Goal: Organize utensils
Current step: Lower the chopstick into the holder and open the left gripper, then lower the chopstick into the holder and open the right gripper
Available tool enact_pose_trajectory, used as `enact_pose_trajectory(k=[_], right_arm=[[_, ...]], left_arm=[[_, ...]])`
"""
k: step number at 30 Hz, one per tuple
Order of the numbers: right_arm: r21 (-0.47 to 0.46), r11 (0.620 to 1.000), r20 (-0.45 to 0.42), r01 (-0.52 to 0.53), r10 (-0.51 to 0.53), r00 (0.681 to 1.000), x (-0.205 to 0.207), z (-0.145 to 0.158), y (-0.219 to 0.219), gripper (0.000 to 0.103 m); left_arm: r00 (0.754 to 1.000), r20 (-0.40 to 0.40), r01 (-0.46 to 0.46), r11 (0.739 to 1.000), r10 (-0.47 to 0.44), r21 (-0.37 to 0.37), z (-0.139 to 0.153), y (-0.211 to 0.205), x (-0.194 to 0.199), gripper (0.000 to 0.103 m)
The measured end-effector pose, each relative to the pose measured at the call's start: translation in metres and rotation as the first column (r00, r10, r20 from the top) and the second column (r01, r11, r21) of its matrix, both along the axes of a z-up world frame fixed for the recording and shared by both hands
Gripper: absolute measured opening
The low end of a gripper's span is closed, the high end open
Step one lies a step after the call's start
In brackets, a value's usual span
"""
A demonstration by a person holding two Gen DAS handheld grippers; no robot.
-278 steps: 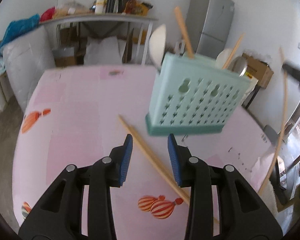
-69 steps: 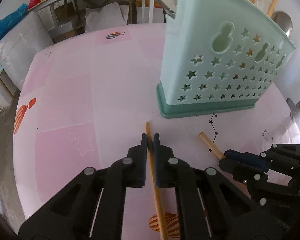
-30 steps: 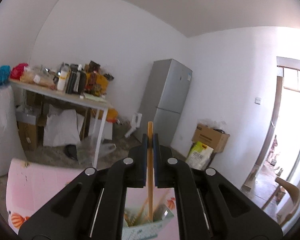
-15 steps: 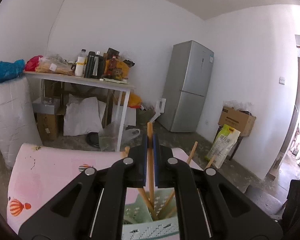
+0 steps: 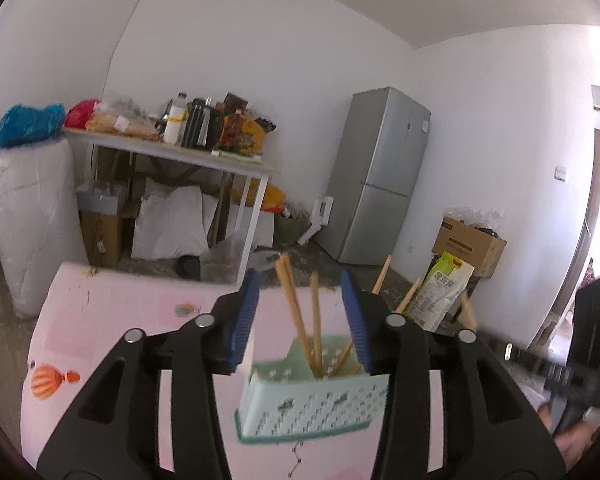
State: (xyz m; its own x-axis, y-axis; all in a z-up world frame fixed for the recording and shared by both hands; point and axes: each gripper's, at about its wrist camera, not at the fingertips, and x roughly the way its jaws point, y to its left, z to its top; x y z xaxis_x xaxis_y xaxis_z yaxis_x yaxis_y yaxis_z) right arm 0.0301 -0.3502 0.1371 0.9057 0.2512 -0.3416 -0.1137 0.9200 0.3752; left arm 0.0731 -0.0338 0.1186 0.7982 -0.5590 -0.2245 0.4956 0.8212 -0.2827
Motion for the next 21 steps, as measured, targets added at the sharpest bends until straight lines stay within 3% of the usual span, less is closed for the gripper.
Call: enact_pose_trajectory(k=[6, 13, 21], right_arm=[[0.037, 0.998, 0.127, -0.042, 0.037, 0.991, 0.020, 0.037, 0.001, 0.007], [0.076, 0.996, 0.330, -0.040, 0.013, 0.944, 0.069, 0.078, 0.008, 0.007], [0.055, 0.995, 0.319, 0.084, -0.097, 0.943, 0.135, 0.066, 0.021, 0.007]], left_arm=[[0.996, -0.073, -0.039, 0.999, 0.042, 0.033, -0.027, 0.023, 0.000, 0.046], [0.983, -0.146, -0.107, 0.994, 0.109, 0.021, -0.044, 0.052, 0.009, 0.046], [0.978, -0.151, -0.138, 0.990, 0.141, 0.034, -0.048, 0.064, 0.009, 0.046]])
